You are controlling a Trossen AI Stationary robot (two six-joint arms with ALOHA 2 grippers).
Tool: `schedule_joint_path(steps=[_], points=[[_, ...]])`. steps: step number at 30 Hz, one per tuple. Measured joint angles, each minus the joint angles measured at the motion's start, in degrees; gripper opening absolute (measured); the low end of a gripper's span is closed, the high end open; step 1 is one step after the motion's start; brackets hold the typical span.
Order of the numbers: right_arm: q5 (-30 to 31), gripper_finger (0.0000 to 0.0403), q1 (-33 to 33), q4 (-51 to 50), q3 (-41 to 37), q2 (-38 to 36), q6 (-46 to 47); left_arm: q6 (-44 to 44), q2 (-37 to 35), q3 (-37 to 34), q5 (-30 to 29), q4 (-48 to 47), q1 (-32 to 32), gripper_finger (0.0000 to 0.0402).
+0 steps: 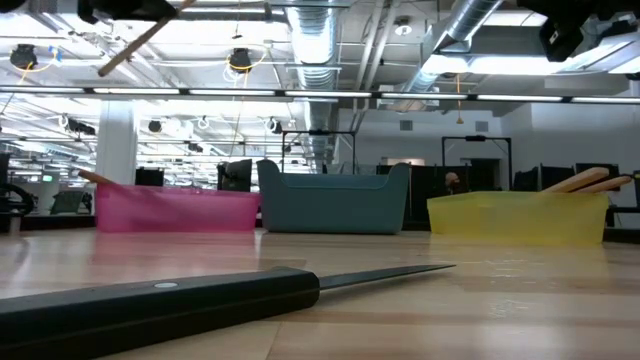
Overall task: Pick & Place Kitchen Items
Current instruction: Put the wooden serving spoon into the red bin
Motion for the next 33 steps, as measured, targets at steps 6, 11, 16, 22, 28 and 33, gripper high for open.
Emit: schedule_joint_path(steps=[6, 11, 16, 22, 28, 33], points=[[1.50, 0.0126, -0.01, 0.00, 0.00, 0.00, 0.00, 5.35, -5.89, 0.00, 3.41, -0.08, -0.66, 0.0052], [1.61, 0.0126, 0.00, 0.00, 0.00, 0.00, 0.00, 0.66, -8.14, 0.00, 14.80, -0.16, -2.84, 0.0054], [1.61, 0.0126, 0.00, 0.00, 0.00, 0.00, 0.00, -3.30, -7.72, 1.77, 22.45, -3.80, -4.33, 0.0054], [1.59, 0.0126, 0.00, 0.00, 0.00, 0.00, -0.01, -4.18, -4.17, 11.04, 24.85, -12.95, -4.31, 0.0055], [1.59, 0.0126, 0.00, 0.02, 0.00, 0.00, -0.02, -3.98, 1.44, 22.88, 17.39, -26.52, -2.78, 0.0055], [1.59, 0.0126, 0.00, 0.00, 0.00, 0.00, -0.02, -5.57, 4.18, 26.63, 12.33, -32.40, -1.07, 0.0055]])
